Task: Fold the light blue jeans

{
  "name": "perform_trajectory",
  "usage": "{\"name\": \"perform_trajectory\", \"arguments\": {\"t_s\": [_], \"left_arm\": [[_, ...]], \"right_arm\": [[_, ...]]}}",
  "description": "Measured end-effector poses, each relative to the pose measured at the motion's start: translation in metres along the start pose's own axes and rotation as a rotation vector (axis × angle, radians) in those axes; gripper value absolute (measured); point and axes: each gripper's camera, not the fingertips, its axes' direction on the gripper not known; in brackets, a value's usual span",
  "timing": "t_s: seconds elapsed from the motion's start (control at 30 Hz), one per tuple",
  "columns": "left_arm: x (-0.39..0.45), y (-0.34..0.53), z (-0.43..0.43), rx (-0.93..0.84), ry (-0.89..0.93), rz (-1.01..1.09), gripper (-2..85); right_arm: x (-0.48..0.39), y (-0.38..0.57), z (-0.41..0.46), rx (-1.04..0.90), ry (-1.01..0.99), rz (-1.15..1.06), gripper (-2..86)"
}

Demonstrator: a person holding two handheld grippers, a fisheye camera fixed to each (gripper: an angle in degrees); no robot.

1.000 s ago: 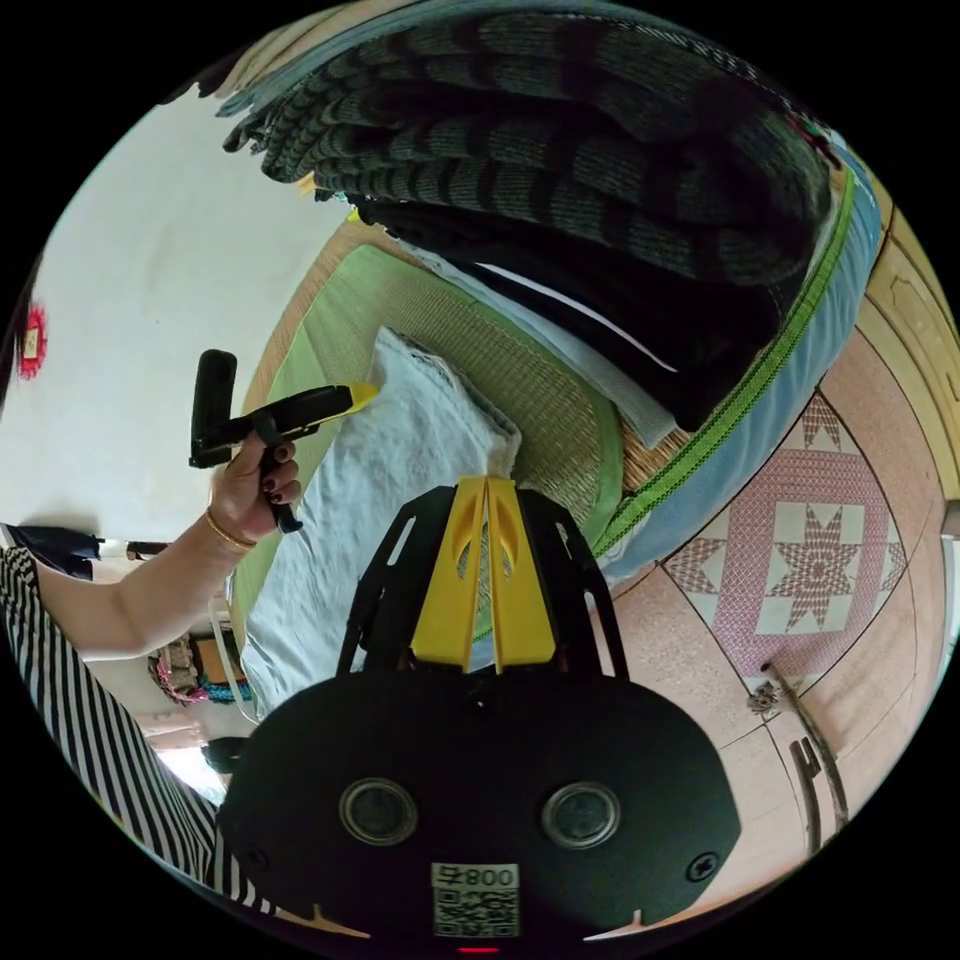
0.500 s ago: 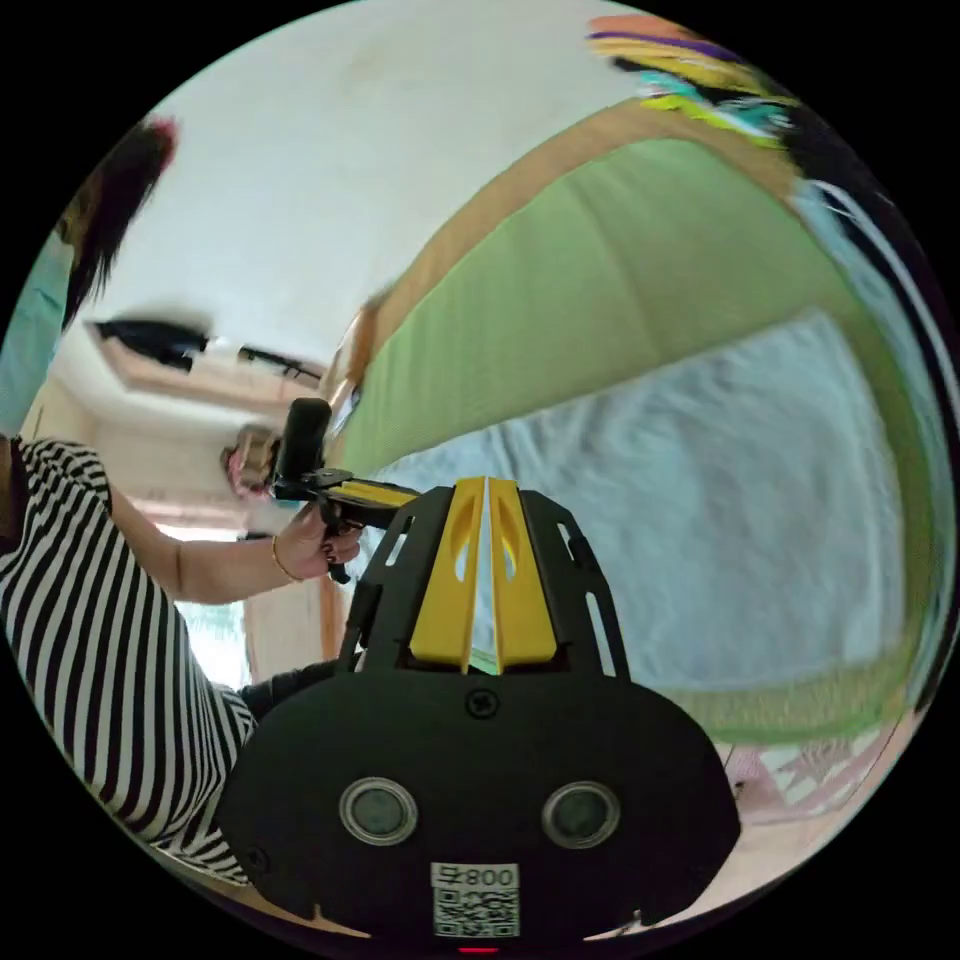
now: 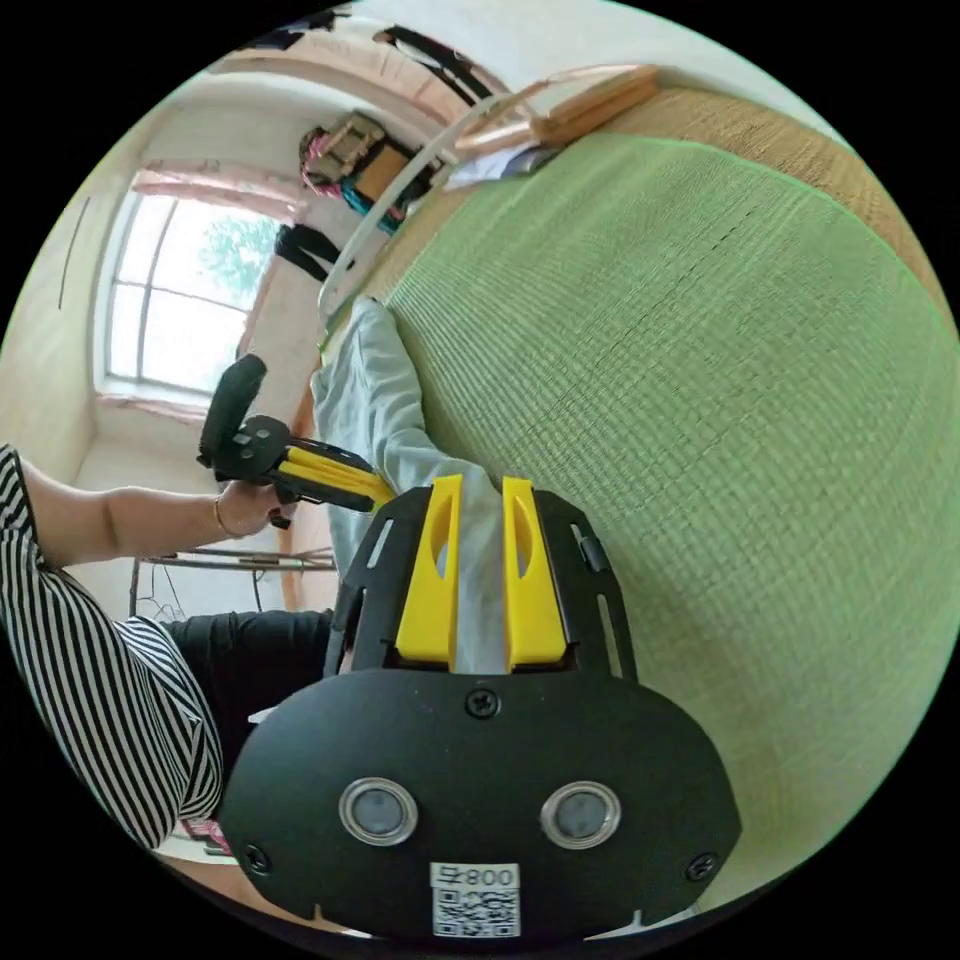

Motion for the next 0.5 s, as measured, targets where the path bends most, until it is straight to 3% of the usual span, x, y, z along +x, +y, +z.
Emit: {"name": "perform_trajectory", "arguments": {"t_s": [0.17, 0.33, 0.5], "left_arm": [[-0.062, -0.008, 0.021, 0.063, 0.062, -0.044, 0.3], [-0.133, -0.014, 0.027, 0.109, 0.145, -0.017, 1.1], [-0.199, -0.03, 0.014, 0.216, 0.279, -0.011, 4.1]], "right_arm": [[-0.01, -0.033, -0.005, -0.125, -0.099, -0.009, 5.4], [-0.044, -0.025, -0.062, -0.026, -0.276, -0.044, 3.6], [-0.089, -0.019, -0.081, -0.013, -0.26, -0.072, 3.0]]}}
